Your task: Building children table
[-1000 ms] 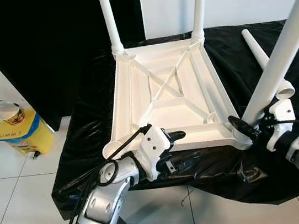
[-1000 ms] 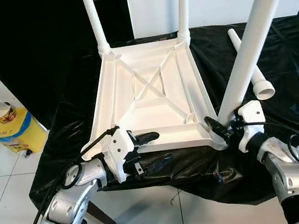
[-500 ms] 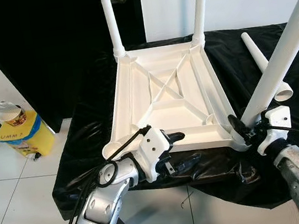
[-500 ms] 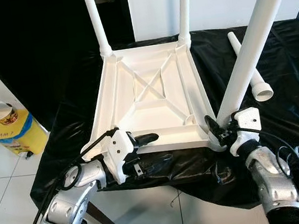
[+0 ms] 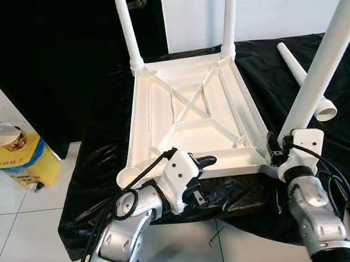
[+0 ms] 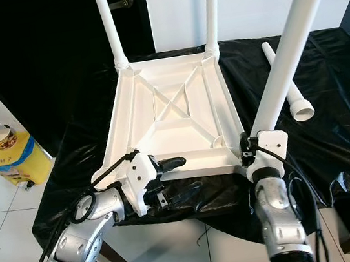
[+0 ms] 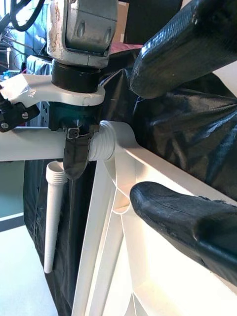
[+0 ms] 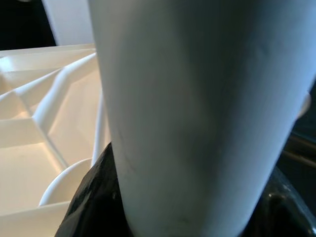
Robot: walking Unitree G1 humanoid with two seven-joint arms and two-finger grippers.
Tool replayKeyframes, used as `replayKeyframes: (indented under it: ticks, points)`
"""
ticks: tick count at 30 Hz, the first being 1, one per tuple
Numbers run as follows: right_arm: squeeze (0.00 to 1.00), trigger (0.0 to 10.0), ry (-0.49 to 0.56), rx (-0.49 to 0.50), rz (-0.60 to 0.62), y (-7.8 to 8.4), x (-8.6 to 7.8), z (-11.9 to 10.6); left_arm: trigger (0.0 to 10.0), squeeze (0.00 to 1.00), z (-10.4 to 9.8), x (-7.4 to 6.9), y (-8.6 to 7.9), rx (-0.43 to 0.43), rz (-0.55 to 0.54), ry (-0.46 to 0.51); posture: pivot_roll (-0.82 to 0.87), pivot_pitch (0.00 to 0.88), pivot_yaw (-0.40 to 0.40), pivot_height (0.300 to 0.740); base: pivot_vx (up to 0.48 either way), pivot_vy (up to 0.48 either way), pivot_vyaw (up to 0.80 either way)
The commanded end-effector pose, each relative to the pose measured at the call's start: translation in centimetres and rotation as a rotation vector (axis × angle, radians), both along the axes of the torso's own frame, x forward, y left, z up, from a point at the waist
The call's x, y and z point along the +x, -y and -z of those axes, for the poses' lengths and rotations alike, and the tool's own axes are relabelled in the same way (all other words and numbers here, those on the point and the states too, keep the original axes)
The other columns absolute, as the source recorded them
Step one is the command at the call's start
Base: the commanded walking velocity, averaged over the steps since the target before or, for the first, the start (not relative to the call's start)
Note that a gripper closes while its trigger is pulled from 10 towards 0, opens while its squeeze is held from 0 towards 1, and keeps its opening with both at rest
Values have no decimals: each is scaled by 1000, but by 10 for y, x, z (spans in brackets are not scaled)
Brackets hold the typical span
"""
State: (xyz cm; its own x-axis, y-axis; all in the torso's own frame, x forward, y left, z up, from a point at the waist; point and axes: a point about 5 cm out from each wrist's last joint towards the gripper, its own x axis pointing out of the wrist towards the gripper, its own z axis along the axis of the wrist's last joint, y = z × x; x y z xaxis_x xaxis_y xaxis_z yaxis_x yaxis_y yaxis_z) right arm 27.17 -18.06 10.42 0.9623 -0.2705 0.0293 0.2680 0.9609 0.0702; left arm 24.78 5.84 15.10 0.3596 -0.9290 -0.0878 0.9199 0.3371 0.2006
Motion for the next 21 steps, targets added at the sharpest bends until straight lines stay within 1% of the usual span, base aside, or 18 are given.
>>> replayKeyframes:
  ticks: [1, 7, 10, 13, 14, 16, 17, 21]
  points:
    - [0, 10000, -125, 50, 31, -3, -7, 24, 10000, 0, -2, 2, -1, 0, -24, 3, -6, 9, -2, 740, 0, 0, 0]
    - [0, 10000, -128, 61, 34, -4, -8, 23, 10000, 0, -2, 2, -1, -1, -24, 4, -6, 12, -2, 740, 0, 0, 0]
    - [0, 10000, -92, 61, 7, -11, -8, 17, 10000, 0, -3, 2, 0, -7, -27, 4, -9, 13, -3, 740, 0, 0, 0]
    - [0, 10000, -92, 90, -8, -13, -9, 16, 10000, 0, -3, 3, 1, -9, -29, 5, -11, 12, -4, 740, 0, 0, 0]
    - [541, 10000, -88, 96, -11, -14, -9, 15, 10000, 0, -3, 3, 1, -10, -28, 6, -13, 12, -5, 740, 0, 0, 0]
    - [541, 10000, -84, 98, -12, -14, -9, 15, 10000, 0, -3, 3, 1, -11, -28, 6, -13, 12, -5, 740, 0, 0, 0]
    - [1000, 10000, -69, 83, -21, -14, -10, 12, 10000, 0, -3, 3, 1, -9, -26, 6, -14, 13, -6, 740, 0, 0, 0]
    - [1000, 10000, -50, 65, -47, -14, -10, 9, 10000, 0, -3, 3, 1, -9, -27, 6, -15, 15, -7, 740, 0, 0, 0]
